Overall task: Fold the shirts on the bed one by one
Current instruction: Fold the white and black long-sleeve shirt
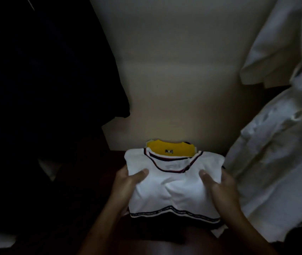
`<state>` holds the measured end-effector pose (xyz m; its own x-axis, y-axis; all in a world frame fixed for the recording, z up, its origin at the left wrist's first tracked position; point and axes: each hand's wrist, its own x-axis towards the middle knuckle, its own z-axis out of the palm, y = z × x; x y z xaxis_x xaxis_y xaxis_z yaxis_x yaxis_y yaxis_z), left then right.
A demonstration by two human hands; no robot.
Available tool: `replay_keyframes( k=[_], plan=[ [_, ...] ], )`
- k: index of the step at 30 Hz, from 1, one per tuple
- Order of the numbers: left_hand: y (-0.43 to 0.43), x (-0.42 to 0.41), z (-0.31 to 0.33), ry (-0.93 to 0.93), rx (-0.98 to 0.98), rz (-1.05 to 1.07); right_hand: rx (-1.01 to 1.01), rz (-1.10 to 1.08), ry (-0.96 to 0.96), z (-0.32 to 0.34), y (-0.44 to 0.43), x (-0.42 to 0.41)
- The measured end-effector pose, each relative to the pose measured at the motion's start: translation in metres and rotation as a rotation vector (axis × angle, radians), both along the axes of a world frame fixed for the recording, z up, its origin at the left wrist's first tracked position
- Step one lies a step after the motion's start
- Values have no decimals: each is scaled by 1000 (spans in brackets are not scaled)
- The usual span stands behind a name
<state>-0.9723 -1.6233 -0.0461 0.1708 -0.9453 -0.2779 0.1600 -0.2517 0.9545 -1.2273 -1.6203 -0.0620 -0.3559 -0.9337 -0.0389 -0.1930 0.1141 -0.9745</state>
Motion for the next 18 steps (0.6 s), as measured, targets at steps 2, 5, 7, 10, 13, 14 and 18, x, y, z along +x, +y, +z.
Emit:
replay_keyframes(
  k=[2,5,7,10,13,14,18],
  plan=[
    [-20,-1,-34,-2,-23,-18,-17,-6,10,-40,-18,-5],
    [-43,-2,-79,-12,-86,-37,-64,-9,13,-88,-40,-10],
    [-53,-2,-104,-12,-115,-44,-86,10,3,-112,-50,-13],
    [-67,0,-132,13,-145,-60,-128,20,-32,-133,-64,-15],
    [-93,5,-149,20,-189,-70,-132,53,-47,-140,-86,-20],
    [-104,6,-151,18,-194,-74,-123,79,-45,-139,-96,-23],
    [-154,8,-152,48,-126,-111,-19,136,-80,-143,-149,-33]
  ],
)
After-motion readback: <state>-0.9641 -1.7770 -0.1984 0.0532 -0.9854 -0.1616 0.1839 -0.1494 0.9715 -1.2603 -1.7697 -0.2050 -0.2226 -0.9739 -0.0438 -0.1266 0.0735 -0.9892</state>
